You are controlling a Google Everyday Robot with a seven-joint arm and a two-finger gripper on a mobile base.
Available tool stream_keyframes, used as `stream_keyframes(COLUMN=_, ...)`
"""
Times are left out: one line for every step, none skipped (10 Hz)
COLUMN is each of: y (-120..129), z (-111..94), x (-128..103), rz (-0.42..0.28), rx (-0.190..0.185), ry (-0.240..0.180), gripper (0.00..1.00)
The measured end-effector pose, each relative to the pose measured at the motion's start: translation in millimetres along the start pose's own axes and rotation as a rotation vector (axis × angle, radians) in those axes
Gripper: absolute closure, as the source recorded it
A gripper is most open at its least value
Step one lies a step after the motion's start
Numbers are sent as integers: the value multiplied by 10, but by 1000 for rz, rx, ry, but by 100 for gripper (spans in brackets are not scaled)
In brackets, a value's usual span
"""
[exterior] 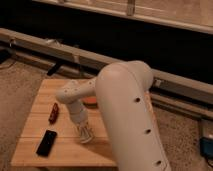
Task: Wipe the white sponge on the table
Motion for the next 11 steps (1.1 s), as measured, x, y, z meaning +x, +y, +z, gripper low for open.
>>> stream_keyframes(y=-64, z=5, x=11, rz=18, rx=2, ry=3, gripper=83)
stream_keyframes(y=-115, z=7, x=10, rz=34, rx=4, ry=8, gripper=83)
stream_keyframes(y=-157, z=12, x=12, rz=44, rx=5, ry=11, gripper=83)
stream_keyframes(y=-200, z=23, x=18, rz=56, rx=6, ry=16, gripper=83)
stream_keyframes(y=-244, z=38, x=31, rz=67, rx=8, ry=21, gripper=83)
stream_keyframes(y=-256, z=45, x=33, rz=72, rx=8, ry=24, gripper=83)
stream_keyframes(y=-265, z=46, x=23, rz=76, rx=10, ry=27, gripper=83)
stream_keyframes(y=-283, z=48, x=8, rz=80, rx=13, ry=29, gripper=83)
stream_keyframes(y=-306, z=41, x=-16, rz=83, rx=16, ry=28, gripper=83)
stream_keyframes(y=-339, z=19, x=-54, rz=86, rx=20, ry=24, gripper=83)
stream_keyframes(y=-372, z=-3, x=-91, rz=90, rx=25, ry=21, gripper=83)
